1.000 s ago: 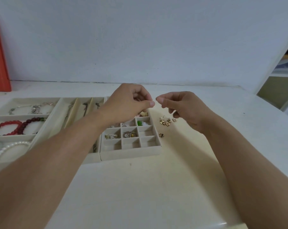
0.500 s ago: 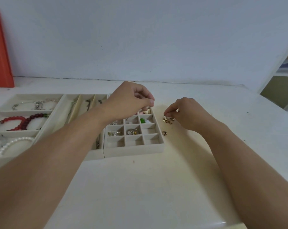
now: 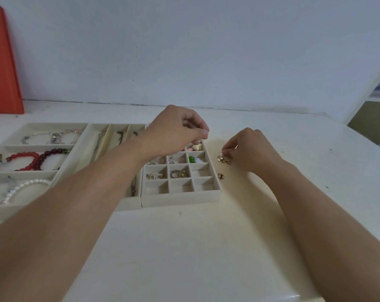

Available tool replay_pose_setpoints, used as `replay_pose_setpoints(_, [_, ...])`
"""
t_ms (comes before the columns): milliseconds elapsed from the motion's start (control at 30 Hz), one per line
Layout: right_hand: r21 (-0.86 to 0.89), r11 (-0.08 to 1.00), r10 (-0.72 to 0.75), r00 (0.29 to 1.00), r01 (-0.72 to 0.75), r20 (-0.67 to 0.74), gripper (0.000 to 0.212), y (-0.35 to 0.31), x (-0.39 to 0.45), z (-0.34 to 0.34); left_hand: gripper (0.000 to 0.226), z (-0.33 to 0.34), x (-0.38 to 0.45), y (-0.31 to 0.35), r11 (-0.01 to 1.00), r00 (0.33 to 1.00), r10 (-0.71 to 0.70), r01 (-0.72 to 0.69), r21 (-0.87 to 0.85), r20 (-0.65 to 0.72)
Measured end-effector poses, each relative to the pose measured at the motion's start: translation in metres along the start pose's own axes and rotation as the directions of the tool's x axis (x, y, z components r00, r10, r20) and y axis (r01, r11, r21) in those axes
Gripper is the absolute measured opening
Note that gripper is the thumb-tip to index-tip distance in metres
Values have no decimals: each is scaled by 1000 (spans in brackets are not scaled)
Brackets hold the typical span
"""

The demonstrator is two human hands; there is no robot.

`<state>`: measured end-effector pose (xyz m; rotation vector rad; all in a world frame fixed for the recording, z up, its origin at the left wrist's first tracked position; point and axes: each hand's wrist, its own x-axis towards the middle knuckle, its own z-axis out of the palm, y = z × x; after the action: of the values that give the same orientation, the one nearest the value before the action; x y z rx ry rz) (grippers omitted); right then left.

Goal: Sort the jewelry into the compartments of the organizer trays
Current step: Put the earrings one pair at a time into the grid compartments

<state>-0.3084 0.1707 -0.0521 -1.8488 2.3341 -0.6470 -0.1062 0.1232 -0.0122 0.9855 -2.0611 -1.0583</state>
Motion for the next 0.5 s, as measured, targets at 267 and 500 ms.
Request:
replay_pose_setpoints(267, [-87,996,-37,999,35,-15,31,1,2,4,2,-1,1,-1,1000,1000,-4,4,10,9])
replay_pose_setpoints(500, [-117,993,-11,1000,10,-9,27,-2,3,4,3,-4,2,-3,1000,1000,-7,7,0,29])
